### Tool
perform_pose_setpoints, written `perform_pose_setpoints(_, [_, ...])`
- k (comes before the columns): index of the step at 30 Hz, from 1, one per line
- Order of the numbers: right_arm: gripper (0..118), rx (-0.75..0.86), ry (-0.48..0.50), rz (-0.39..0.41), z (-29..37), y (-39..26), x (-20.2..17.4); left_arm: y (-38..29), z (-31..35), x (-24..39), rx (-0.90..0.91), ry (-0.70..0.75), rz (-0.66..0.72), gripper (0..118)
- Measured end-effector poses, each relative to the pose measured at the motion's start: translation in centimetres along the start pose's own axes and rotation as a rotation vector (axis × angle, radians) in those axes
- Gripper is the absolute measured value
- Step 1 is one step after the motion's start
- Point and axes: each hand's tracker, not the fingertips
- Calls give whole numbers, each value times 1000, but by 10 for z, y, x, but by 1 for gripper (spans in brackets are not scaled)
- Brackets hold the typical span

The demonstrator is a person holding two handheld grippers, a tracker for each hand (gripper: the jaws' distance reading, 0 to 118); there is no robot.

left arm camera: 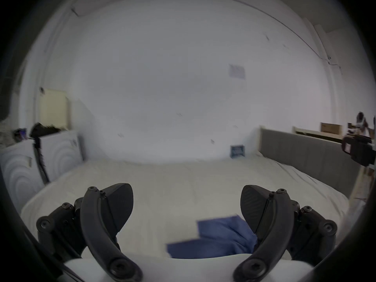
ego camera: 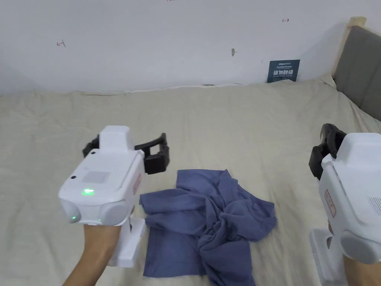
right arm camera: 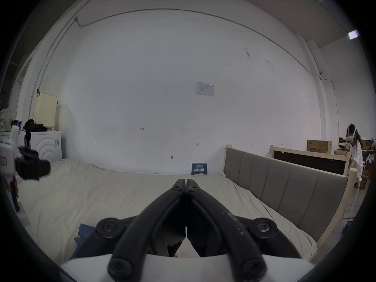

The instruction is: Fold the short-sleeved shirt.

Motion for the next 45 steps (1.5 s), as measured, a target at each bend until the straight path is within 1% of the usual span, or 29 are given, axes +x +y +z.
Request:
perform_pose_setpoints(2, [1,6,8,2,-1,3,-4,1,7,-16,51,73,-2,109])
perform_pose_setpoints(3, [1,9,12,0,-2,3,-6,-1,10,-24,66,91,3,106])
perform_pose_setpoints(4, [1,10,18,-1,-2,4,-9,-3,8,-32,67,104,11,101])
perform_pose_setpoints(5, [1,9,26,-4,-3,5,-11,-6,10,-38,65,112,17,92])
perform_pose_setpoints(8, [1,8,43,-3,-4,6,-19,-14,12,-51,63,124,13,80])
perform_pose_setpoints(10, [1,8,52,-2,-4,6,-24,-16,11,-57,19,93,20,31])
perform_pose_setpoints(11, [1,8,57,-2,-4,6,-26,-18,10,-58,10,98,20,1])
perform_pose_setpoints(19, [1,6,64,-2,-3,7,-30,-20,3,-58,-15,102,53,0])
perform_pose_setpoints(21, [1,6,61,-2,-2,7,-29,-18,3,-54,-61,90,57,0])
perform_pose_setpoints(22, [1,6,60,0,-2,7,-29,-18,1,-54,-107,76,58,0])
perform_pose_setpoints(24, [1,4,58,1,-2,6,-28,-18,-8,-51,-284,45,76,0])
perform_pose_setpoints(25, [1,3,57,0,-2,5,-27,-23,-13,-50,-377,24,114,0])
perform_pose_setpoints(26, [1,-1,58,1,-3,3,-27,-30,-17,-50,-454,-28,160,0])
perform_pose_setpoints(27, [1,-5,58,2,-3,2,-26,-40,-18,-48,-501,-68,209,0])
perform_pose_setpoints(29, [1,-12,57,0,-3,-2,-26,-63,-24,-45,-613,-108,247,0])
perform_pose_setpoints(33, [1,-36,57,-9,-4,-12,-23,-114,-21,-17,-761,-132,190,0])
perform_pose_setpoints(38, [1,-63,57,-2,-5,-23,-18,-166,-17,10,-915,-144,190,0])
perform_pose_setpoints(39, [1,-68,56,1,-5,-25,-16,-173,-17,15,-939,-129,198,3])
perform_pose_setpoints(40, [1,-73,53,3,-5,-27,-15,-184,-22,15,-960,-108,180,14])
perform_pose_setpoints(41, [1,-77,51,2,-5,-29,-12,-191,-22,17,-960,-92,176,36])
perform_pose_setpoints(42, [1,-83,49,-2,-5,-31,-9,-196,-23,20,-964,-80,168,80])
perform_pose_setpoints(43, [1,-89,46,-3,-5,-33,-7,-199,-24,22,-972,-69,158,105])
perform_pose_setpoints(44, [1,-97,41,-4,-6,-36,-4,-198,-22,25,-961,-54,153,115])
perform_pose_setpoints(45, [1,-103,38,-2,-7,-38,-2,-198,-21,27,-938,-46,142,113])
